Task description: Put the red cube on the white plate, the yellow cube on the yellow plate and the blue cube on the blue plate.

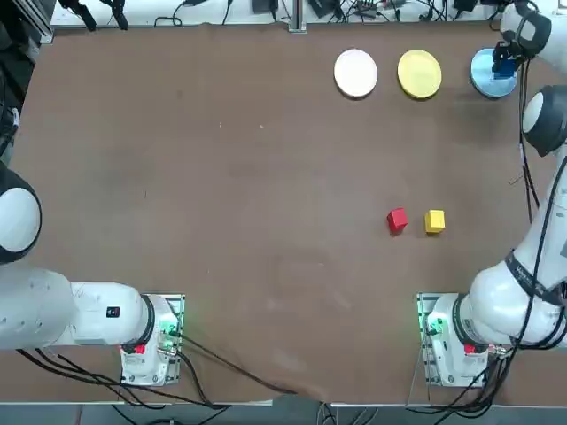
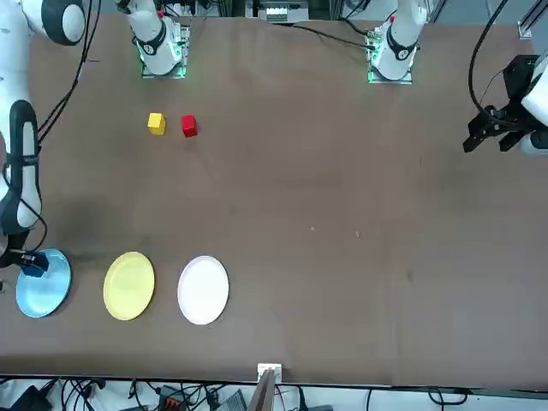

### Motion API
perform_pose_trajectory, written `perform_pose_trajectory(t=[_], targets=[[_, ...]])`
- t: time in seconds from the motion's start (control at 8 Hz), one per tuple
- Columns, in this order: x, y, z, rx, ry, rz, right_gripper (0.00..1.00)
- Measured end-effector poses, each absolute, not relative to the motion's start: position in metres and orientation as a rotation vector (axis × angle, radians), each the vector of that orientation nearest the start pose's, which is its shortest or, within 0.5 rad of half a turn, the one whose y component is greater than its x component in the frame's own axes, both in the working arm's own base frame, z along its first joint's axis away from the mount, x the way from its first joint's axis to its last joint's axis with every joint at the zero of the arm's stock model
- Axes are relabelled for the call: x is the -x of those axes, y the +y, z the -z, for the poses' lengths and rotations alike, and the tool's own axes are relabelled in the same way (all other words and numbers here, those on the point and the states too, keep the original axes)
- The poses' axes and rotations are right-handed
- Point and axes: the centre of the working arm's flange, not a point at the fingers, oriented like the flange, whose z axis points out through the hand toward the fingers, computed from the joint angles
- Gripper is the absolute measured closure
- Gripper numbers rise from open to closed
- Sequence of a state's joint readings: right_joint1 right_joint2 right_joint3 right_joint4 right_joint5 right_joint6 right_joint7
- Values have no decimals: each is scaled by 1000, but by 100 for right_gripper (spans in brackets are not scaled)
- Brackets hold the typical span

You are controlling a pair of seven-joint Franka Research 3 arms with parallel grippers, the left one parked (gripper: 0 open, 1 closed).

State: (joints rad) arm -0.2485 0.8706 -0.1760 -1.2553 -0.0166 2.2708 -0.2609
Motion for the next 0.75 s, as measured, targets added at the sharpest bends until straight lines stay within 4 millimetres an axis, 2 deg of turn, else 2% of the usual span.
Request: perform_pose_trajectory(t=[0.38,0.75], targets=[[-716,-282,-241,3325,98,187,31],[-722,-280,-229,3336,97,289,31]])
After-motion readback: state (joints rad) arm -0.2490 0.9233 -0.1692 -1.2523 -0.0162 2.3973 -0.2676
